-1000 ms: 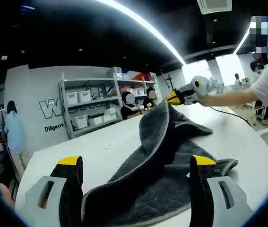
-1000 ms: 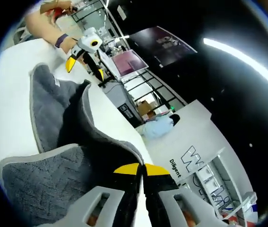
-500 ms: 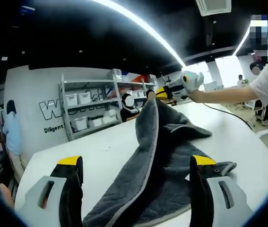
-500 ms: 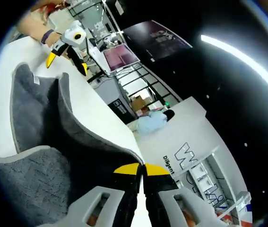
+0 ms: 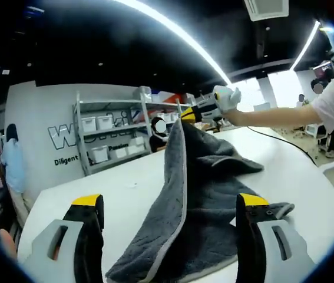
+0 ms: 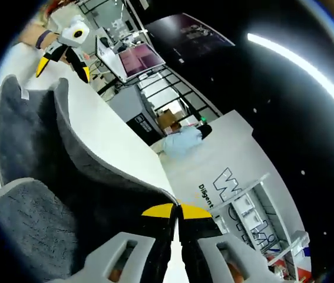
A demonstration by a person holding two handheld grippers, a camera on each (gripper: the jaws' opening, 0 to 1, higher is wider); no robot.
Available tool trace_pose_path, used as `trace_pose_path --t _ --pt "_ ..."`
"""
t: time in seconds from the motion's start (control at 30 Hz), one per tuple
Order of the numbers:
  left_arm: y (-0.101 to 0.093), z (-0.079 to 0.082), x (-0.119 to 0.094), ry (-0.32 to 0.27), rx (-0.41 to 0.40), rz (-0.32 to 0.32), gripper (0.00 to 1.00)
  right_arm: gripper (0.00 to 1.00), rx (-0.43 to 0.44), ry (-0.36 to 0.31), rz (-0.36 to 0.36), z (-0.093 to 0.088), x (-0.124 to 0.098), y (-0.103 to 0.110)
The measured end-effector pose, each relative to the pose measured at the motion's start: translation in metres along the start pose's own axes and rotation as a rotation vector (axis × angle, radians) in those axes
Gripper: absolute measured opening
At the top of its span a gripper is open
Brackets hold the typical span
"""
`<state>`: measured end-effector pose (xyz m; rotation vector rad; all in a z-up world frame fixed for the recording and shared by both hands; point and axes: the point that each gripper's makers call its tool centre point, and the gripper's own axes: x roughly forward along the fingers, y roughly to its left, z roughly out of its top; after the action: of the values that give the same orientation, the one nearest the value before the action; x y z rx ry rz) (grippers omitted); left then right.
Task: Fold the towel on the table until its edges align and the towel forms a compact rectangular stack.
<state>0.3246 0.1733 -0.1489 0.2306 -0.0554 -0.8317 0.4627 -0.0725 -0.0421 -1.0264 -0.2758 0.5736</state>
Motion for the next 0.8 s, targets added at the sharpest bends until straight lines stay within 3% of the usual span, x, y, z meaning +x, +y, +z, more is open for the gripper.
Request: trace_pose_path --t 0.53,0.8 --pt "0.000 0.001 0.000 -0.006 -0.003 -0.003 0.91 0.00 0.034 0.136 -0.046 -0.043 0.029 -0.020" --pt "0.000 0.001 0.001 -0.006 -0.005 -0.006 0.91 0.00 0.016 0.224 -0.031 -0.065 0.044 -0.017"
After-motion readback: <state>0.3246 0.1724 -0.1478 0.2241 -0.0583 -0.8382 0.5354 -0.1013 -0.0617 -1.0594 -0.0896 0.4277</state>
